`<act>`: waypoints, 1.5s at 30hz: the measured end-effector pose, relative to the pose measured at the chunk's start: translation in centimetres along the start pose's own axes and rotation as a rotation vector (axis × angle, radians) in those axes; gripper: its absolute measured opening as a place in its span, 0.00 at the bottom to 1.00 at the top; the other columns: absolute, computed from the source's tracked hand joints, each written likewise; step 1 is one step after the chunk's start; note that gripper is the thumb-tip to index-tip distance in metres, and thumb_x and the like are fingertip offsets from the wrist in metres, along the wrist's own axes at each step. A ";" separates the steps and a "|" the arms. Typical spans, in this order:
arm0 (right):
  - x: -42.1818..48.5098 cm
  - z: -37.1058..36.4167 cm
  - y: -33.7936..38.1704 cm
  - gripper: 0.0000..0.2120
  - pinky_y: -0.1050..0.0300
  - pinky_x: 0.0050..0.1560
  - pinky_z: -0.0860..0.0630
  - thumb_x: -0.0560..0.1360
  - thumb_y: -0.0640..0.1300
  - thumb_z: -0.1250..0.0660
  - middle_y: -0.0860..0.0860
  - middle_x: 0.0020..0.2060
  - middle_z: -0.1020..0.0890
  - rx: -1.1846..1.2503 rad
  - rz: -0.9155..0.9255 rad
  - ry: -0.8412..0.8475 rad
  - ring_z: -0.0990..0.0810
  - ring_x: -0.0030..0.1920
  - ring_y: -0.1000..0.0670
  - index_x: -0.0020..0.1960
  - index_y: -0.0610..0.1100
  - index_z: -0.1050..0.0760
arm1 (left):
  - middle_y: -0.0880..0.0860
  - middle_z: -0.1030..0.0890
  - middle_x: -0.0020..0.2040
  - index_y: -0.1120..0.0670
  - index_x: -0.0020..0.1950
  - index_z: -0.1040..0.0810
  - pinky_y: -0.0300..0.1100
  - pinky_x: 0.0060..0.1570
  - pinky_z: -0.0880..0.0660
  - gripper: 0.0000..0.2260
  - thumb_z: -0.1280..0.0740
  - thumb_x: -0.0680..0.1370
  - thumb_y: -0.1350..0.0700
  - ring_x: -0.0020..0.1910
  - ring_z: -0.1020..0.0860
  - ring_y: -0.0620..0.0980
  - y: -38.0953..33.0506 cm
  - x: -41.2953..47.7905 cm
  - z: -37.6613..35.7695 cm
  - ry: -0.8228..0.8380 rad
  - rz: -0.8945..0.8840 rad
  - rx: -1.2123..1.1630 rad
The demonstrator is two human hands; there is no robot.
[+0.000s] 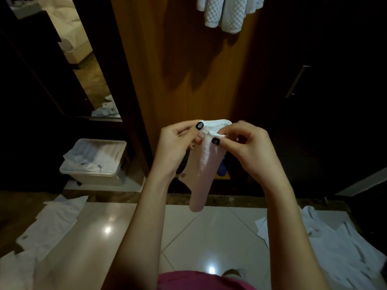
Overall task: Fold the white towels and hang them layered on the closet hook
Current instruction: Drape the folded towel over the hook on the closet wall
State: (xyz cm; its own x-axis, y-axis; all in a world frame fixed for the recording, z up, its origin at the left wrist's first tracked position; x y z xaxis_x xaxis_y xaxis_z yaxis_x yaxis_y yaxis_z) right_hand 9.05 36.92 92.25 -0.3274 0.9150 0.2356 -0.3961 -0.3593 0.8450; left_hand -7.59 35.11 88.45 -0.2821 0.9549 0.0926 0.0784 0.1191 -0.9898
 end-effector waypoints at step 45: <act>1.3 -0.5 0.7 0.06 0.57 0.33 0.29 0.78 0.45 0.32 0.51 0.37 0.22 -0.006 0.129 -0.148 0.24 0.38 0.52 0.44 0.47 0.28 | 0.42 0.19 0.57 0.57 0.67 0.23 0.35 0.55 0.24 0.16 0.33 0.80 0.57 0.60 0.21 0.41 -0.6 -0.2 -1.4 -0.127 -0.251 0.007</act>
State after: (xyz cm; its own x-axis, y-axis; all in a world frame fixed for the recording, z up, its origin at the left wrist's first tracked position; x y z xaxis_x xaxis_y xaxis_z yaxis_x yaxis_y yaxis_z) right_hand 7.92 37.77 92.92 -0.2463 0.8783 0.4099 -0.3646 -0.4758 0.8004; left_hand -6.27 35.22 89.21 -0.4094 0.8540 0.3211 -0.0160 0.3452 -0.9384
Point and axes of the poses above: each hand's wrist, its own x-axis towards the middle knuckle, its own z-axis out of the back of the hand, y = z × x, the point moved 3 cm from there along x, towards the middle knuckle
